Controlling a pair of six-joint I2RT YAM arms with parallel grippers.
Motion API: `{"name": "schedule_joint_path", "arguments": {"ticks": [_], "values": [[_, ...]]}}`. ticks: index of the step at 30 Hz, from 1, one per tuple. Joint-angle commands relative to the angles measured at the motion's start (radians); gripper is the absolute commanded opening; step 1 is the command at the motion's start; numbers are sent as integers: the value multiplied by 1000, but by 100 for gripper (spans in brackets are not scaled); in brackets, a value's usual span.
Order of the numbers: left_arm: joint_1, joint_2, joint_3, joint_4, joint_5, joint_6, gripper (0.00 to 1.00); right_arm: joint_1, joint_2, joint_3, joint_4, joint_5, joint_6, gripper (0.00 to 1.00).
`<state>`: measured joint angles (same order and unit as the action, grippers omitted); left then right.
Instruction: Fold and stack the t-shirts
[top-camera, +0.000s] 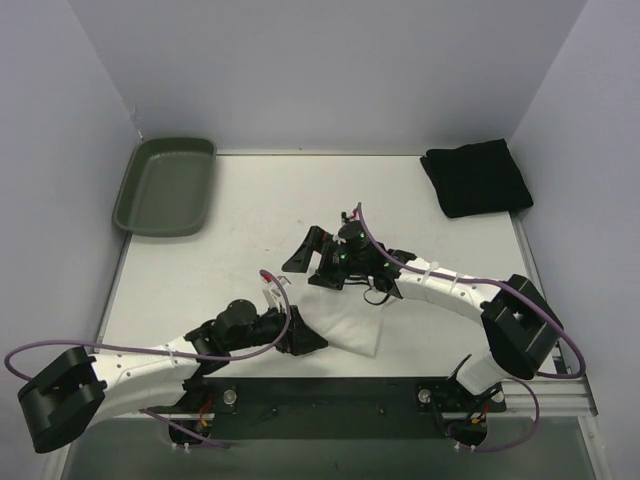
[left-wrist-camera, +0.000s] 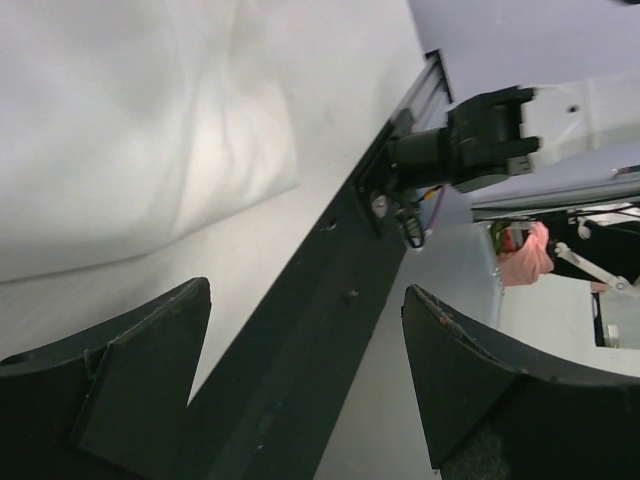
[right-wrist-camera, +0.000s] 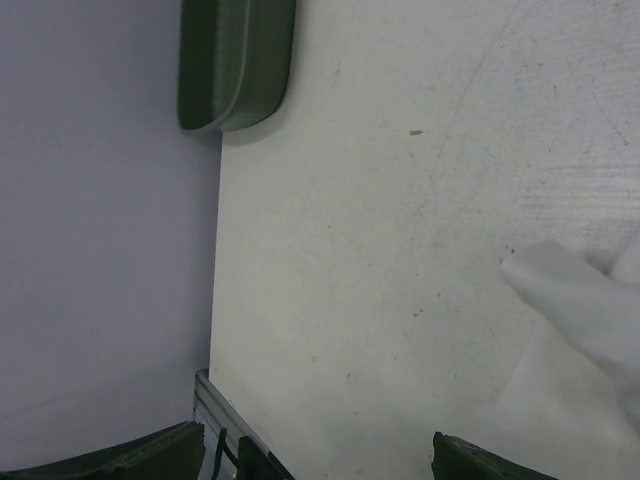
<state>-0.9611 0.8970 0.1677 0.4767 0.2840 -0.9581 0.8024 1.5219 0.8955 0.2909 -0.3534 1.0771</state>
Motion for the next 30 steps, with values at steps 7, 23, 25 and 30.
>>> {"name": "schedule_joint_path", "arguments": {"ticks": [7,23,25,30], "values": [[13,261,59,270,24,73,87,-34,-51,-24,36,-47,-12,97],[70,402,135,351,84,88,87,-66,-45,-64,54,-73,-17,97],[78,465,125,430,99,71,87,-69,-48,-70,57,-75,-17,97],[84,588,109,581,107,44,87,-74,-45,-82,68,-84,-13,97]]}}
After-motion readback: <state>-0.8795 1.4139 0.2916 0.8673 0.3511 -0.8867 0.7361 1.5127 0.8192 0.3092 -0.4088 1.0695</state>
